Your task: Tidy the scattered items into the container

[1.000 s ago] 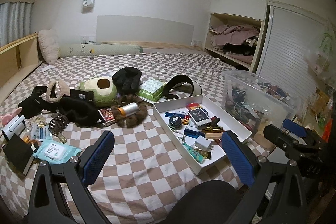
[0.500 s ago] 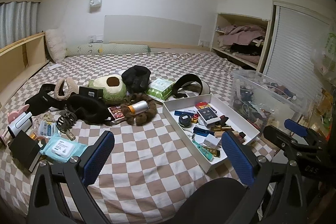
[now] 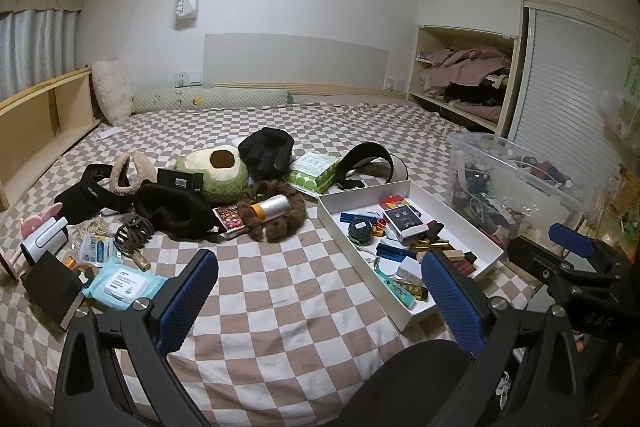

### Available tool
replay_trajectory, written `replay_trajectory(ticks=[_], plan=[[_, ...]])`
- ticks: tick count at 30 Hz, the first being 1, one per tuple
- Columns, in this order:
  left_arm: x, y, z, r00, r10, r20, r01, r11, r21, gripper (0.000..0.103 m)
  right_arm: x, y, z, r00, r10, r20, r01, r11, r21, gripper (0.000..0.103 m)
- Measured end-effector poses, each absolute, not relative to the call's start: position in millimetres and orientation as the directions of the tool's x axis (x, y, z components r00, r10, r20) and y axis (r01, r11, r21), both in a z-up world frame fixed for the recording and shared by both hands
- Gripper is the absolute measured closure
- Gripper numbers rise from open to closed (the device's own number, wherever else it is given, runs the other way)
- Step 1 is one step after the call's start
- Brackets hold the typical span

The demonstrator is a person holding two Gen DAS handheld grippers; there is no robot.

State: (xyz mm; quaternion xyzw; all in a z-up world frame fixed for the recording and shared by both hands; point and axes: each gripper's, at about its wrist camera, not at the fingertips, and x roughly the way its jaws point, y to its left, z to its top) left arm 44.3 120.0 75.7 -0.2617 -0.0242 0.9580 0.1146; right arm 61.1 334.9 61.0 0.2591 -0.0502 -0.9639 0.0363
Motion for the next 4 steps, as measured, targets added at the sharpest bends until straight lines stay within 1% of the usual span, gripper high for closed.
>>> replay_trajectory(ticks=[4], plan=[[44.2,119.5,75.7,-0.834,0.233,-0.499,-0.208,-0.972,-0.107,0.001,60.7,335.7,61.1,-0.862,-0.098,-0.497,0.044,-0.992,0.119,0.0]])
